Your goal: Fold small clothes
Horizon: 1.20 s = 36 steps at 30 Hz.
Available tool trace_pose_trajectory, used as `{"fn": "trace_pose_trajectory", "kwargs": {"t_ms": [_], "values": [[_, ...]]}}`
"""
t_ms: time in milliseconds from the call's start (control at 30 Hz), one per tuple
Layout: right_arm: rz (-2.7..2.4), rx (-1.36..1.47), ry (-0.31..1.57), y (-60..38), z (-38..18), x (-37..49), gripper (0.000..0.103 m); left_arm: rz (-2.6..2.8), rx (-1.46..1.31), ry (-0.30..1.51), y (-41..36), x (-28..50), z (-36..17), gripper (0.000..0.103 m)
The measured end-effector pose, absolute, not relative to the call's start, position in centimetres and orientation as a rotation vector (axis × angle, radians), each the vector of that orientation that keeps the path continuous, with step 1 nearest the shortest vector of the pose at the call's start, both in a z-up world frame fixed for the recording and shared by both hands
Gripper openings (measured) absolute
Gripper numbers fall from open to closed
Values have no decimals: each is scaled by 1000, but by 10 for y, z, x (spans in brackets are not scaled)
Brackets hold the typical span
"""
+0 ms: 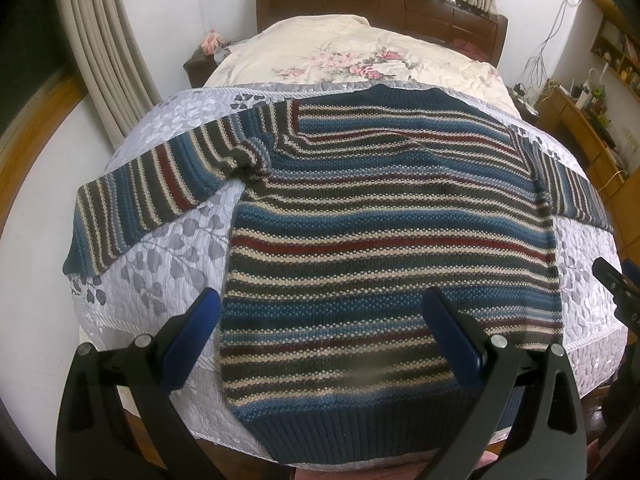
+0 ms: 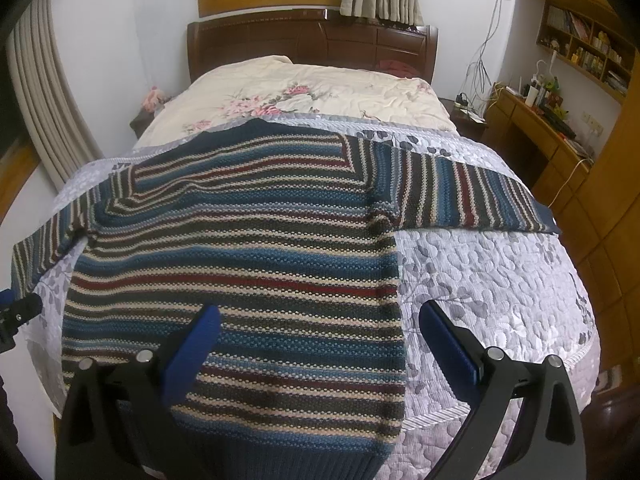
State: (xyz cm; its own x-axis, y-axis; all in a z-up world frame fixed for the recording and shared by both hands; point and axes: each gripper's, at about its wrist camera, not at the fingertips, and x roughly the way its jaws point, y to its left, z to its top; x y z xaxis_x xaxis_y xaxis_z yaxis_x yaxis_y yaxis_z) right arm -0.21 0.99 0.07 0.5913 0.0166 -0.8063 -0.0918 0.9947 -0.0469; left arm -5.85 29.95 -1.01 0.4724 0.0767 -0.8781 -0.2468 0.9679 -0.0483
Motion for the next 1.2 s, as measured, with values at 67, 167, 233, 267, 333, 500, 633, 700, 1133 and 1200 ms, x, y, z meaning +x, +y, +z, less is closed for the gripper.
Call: {"fn": "trace_pose_trajectory", "kwargs": {"t_ms": [67, 167, 233, 267, 333, 500, 633, 700, 1133, 1200], "values": [[64, -86, 937, 9, 1, -2, 99, 200, -179, 1062, 301, -59, -11, 100], [63, -86, 937, 9, 1, -2, 99, 200, -177, 1062, 300, -59, -10, 100], [64, -86, 937, 10, 1, -2, 99, 200, -177, 1062, 300, -58, -10, 100], [63, -86, 937, 9, 1, -2, 99, 200, -177, 1063, 300, -59, -11, 100], [63, -85, 937, 9, 1, -2, 99, 201, -178, 1063, 301, -59, -11, 100], [65, -84, 938, 9, 1, -2, 99, 198, -176, 1065, 301, -59, -11, 100], [64, -83, 938, 10, 0, -2, 99, 198, -176, 1065, 301, -59, -13, 100], [65, -83, 938, 9, 1, -2, 99, 200, -177, 1066, 302, -59, -13, 100], [66, -82, 935, 11, 0, -2, 99, 198, -177, 1064, 301, -57, -13, 100], [72, -75, 918, 10, -1, -1, 99, 201, -177, 1056, 301, -56, -13, 100]]}}
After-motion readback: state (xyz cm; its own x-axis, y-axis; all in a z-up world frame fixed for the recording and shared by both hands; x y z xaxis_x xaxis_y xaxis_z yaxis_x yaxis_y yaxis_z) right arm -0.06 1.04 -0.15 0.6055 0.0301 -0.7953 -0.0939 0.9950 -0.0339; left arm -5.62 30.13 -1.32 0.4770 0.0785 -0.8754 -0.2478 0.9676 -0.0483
